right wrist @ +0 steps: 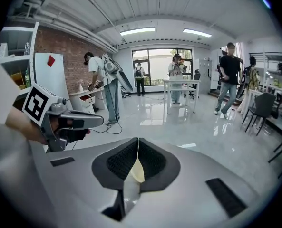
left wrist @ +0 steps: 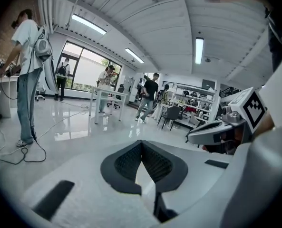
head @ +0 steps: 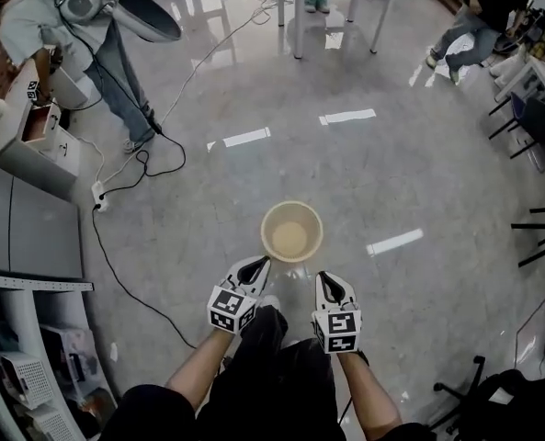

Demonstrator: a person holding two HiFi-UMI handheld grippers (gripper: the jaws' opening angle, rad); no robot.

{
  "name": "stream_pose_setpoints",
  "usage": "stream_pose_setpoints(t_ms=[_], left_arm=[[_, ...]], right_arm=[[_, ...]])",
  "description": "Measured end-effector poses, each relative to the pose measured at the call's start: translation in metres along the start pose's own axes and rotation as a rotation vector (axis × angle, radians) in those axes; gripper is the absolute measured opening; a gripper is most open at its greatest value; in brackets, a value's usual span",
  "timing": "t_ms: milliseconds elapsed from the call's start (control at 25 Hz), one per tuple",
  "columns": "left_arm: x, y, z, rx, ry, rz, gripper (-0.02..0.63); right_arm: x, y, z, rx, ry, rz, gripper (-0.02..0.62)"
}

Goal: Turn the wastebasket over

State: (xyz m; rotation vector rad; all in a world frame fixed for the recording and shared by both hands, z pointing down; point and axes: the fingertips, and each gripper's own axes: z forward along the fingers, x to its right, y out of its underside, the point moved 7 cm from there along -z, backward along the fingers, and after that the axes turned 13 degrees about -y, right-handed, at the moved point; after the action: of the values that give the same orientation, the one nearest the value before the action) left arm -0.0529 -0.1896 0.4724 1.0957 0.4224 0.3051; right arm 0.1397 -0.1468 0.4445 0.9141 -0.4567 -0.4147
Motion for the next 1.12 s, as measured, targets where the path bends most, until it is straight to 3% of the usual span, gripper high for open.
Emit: stream_pose_setpoints(t_ms=[160, 280, 440, 720, 1120], left_arm=[[0.032, -0.067, -0.064, 0.017, -0.005, 0.010, 0.008], [0.079, -0.105, -0.109, 0.050, -0.002, 0.000, 0.008], [0.113, -0.151, -0.169, 0.108, 0.045, 0.052, 0.008], [0.139, -0.147, -0.241, 0.106, 0.086, 0.072, 0.008], [0.115, -0.119, -0.329, 0.126, 0.112, 0.107, 0.008]], right_arm=[[-0.033, -0.055, -0.074, 0.020, 0.020, -0.001, 0.015], [-0.051, -0.074, -0.137, 0.011, 0.041, -0.008, 0.015], [-0.088, -0.098, -0.180, 0.093, 0.058, 0.015, 0.015], [-0.148, -0.083, -0.233, 0.149, 0.108, 0.072, 0.015], [-0.258, -0.066, -0.249, 0.195, 0.137, 0.049, 0.009]])
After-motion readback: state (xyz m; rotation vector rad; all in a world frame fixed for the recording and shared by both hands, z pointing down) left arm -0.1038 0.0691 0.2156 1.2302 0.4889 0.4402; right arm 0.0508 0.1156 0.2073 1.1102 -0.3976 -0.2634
